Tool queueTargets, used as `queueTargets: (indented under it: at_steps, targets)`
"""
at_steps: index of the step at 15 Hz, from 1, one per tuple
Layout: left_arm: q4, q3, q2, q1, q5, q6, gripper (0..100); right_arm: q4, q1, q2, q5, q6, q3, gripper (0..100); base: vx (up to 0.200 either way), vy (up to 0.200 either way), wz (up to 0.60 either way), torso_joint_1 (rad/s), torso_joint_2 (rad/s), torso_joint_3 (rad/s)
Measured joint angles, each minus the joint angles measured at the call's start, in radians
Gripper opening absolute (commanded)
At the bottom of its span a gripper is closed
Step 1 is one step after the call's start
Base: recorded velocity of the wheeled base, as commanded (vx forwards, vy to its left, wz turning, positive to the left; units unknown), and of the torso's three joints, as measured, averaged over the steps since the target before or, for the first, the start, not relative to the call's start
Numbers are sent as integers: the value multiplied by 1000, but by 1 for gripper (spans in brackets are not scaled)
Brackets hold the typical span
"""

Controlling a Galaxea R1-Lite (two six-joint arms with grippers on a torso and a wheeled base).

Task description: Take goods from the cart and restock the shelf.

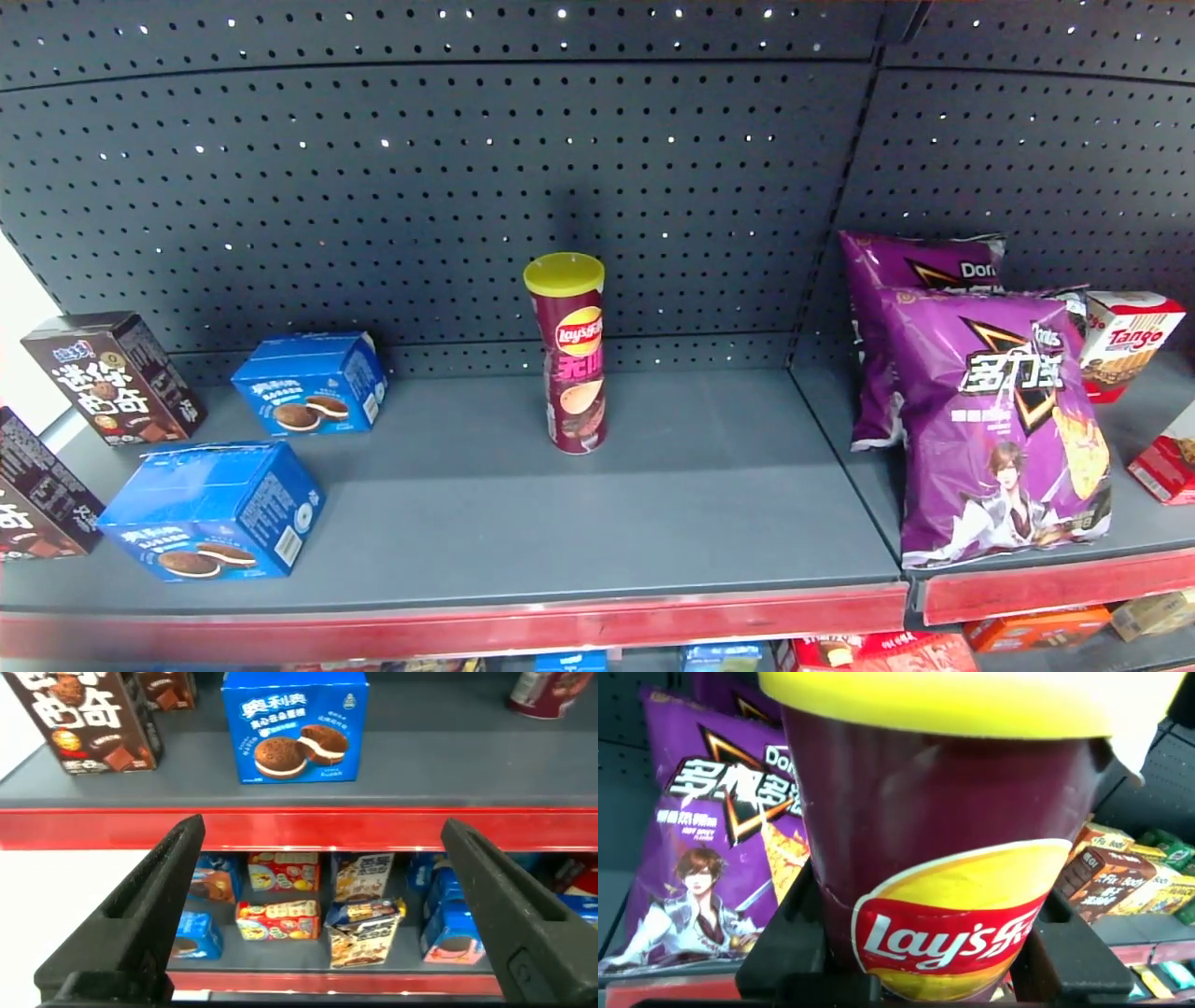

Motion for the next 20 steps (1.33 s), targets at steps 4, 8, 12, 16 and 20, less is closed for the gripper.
queueTargets:
  at_steps: [4,8,12,16,20]
  targets:
    - [4,-163,50,-38,-23,20,100,-2,-3,-18,-1,1,-3,0,0,0,0,0,0,0]
    - [6,-564,331,-107,-186,80,100,-2,-1,-22,-1,1,1,0,0,0,0,0,0,0]
    - [0,-727,629,-155,-580,106,100,-2,-2,-22,-2,0,-8,0,0,0,0,0,0,0]
    - [-120,-758,871,-181,-661,129,100,-1,-6,-21,-9,0,-22,0,0,0,0,0,0,0]
    - [-164,-819,1100,-253,-646,121,100,0,-10,-14,-8,-19,-32,0,0,0,0,0,0,0]
